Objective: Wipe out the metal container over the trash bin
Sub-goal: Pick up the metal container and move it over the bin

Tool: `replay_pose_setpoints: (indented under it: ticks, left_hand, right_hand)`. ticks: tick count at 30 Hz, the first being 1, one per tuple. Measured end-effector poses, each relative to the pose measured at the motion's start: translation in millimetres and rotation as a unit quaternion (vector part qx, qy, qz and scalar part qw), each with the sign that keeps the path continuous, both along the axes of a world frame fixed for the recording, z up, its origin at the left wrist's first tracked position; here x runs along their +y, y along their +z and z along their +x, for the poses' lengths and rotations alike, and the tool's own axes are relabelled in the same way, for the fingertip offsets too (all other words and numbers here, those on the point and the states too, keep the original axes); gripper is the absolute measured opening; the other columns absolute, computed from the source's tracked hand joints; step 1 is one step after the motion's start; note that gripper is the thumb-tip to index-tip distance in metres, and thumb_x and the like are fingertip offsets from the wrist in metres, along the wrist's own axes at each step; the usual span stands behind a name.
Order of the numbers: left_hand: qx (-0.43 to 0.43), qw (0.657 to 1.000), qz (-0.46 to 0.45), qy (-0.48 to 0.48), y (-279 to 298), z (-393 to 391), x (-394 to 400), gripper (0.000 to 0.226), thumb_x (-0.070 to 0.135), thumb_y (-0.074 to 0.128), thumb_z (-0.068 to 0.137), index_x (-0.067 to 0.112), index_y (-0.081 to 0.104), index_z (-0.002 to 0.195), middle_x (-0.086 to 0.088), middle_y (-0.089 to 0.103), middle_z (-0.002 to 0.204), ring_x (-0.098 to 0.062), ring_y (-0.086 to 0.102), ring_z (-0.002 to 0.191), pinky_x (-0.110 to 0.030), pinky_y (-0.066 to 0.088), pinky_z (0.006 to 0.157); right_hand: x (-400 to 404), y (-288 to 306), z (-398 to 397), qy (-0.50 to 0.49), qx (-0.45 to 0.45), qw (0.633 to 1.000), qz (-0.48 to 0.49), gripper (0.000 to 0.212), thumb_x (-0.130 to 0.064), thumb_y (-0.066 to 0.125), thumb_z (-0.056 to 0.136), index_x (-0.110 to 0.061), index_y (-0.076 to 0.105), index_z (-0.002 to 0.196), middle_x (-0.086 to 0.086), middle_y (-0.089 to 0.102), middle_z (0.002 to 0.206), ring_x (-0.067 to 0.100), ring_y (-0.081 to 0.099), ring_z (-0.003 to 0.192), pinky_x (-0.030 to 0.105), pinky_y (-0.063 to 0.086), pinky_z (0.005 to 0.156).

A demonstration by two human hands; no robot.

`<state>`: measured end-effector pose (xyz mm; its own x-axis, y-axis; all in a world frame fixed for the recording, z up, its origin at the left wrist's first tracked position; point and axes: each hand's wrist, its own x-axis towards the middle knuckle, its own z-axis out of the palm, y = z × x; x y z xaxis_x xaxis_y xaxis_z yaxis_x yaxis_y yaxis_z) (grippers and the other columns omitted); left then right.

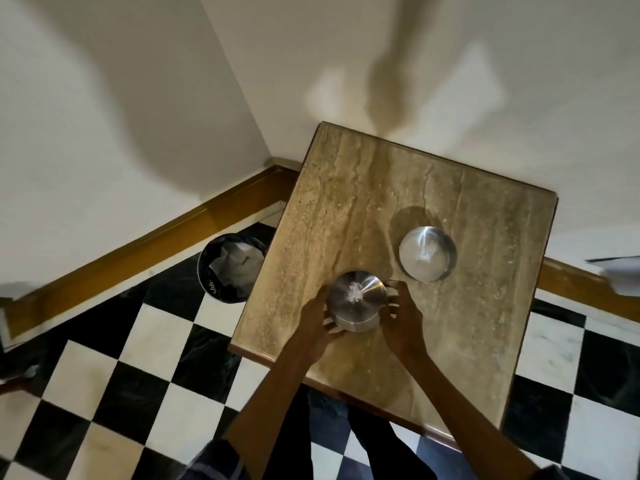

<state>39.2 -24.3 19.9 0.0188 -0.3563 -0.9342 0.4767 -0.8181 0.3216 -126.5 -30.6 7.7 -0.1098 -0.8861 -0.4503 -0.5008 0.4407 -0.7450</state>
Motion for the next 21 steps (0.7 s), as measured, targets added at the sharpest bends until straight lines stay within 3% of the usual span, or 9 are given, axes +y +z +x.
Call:
replay_pose_setpoints:
  ticks: [3,5,9,13,16,18,20,21]
  left_hand:
    - [0.105,0.991,0.032,0.076,6,46,11,0.065,0.054,0.072,0.084,0.006,0.062,0.125,-0.018,0.063,0.133,-0.036,0.064,0.116,-0.057,0.051,0.101]
    - [0.203,0.967,0.046,0.148,13,75,17,0.08,0.05,0.077,0.083,-0.006,0.053,0.135,-0.029,0.054,0.142,-0.047,0.056,0.127,-0.064,0.042,0.109]
    - [0.295,0.938,0.015,0.181,25,145,18,0.075,0.056,0.06,0.094,-0.005,0.053,0.137,-0.034,0.053,0.141,-0.053,0.05,0.131,-0.061,0.038,0.112]
    - [0.257,0.947,-0.018,0.193,15,211,8,0.074,0.055,0.061,0.088,0.004,0.052,0.14,-0.03,0.055,0.142,-0.05,0.046,0.136,-0.06,0.031,0.118]
    - [0.225,0.954,-0.05,0.193,5,257,-5,0.071,0.049,0.069,0.081,0.01,0.052,0.137,-0.028,0.053,0.141,-0.045,0.049,0.133,-0.058,0.03,0.119]
    - [0.212,0.957,-0.078,0.183,-13,289,-11,0.086,0.041,0.087,0.069,0.013,0.049,0.141,-0.027,0.049,0.146,-0.044,0.047,0.136,-0.056,0.036,0.116]
    - [0.18,0.971,-0.112,0.11,-27,313,-17,0.096,0.038,0.093,0.064,0.014,0.046,0.144,-0.025,0.049,0.146,-0.041,0.049,0.136,-0.05,0.045,0.11]
    - [0.144,0.98,-0.128,0.053,-39,325,-21,0.089,0.038,0.089,0.066,0.014,0.049,0.142,-0.023,0.052,0.144,-0.037,0.052,0.133,-0.046,0.049,0.108]
  right_hand:
    - [-11,17,31,0.054,-0.025,0.998,-0.011,0.034,-0.004,0.06,0.09,-0.024,0.058,0.118,-0.008,0.072,0.103,0.009,0.07,0.09,0.022,0.057,0.073]
    - [-17,25,53,0.081,-0.049,0.995,-0.002,0.034,-0.007,0.06,0.091,-0.025,0.059,0.119,-0.011,0.072,0.102,0.007,0.071,0.087,0.021,0.058,0.069]
    - [-31,30,123,0.105,-0.097,0.99,0.005,0.029,-0.011,0.063,0.093,-0.022,0.06,0.12,-0.009,0.073,0.105,0.006,0.071,0.088,0.023,0.06,0.068]
    - [-47,21,199,0.118,-0.125,0.985,0.022,0.033,-0.005,0.07,0.086,-0.019,0.062,0.115,-0.004,0.073,0.108,0.006,0.071,0.095,0.022,0.057,0.073]
    - [-65,8,250,0.12,-0.139,0.98,0.079,0.022,-0.033,0.07,0.083,-0.028,0.065,0.104,0.008,0.073,0.11,0.019,0.071,0.099,0.042,0.062,0.08]
    - [-79,-3,283,0.1,-0.187,0.966,0.146,0.013,-0.029,0.055,0.094,-0.026,0.065,0.102,0.017,0.069,0.122,0.018,0.068,0.1,0.032,0.062,0.076]
    - [-92,-11,300,0.073,-0.215,0.952,0.204,0.026,-0.023,0.043,0.103,-0.017,0.062,0.119,0.018,0.062,0.135,0.019,0.065,0.108,0.022,0.056,0.078]
    - [-98,-23,309,0.085,-0.21,0.949,0.218,0.034,-0.027,0.041,0.104,-0.012,0.058,0.129,0.018,0.059,0.139,0.02,0.062,0.114,0.022,0.053,0.083]
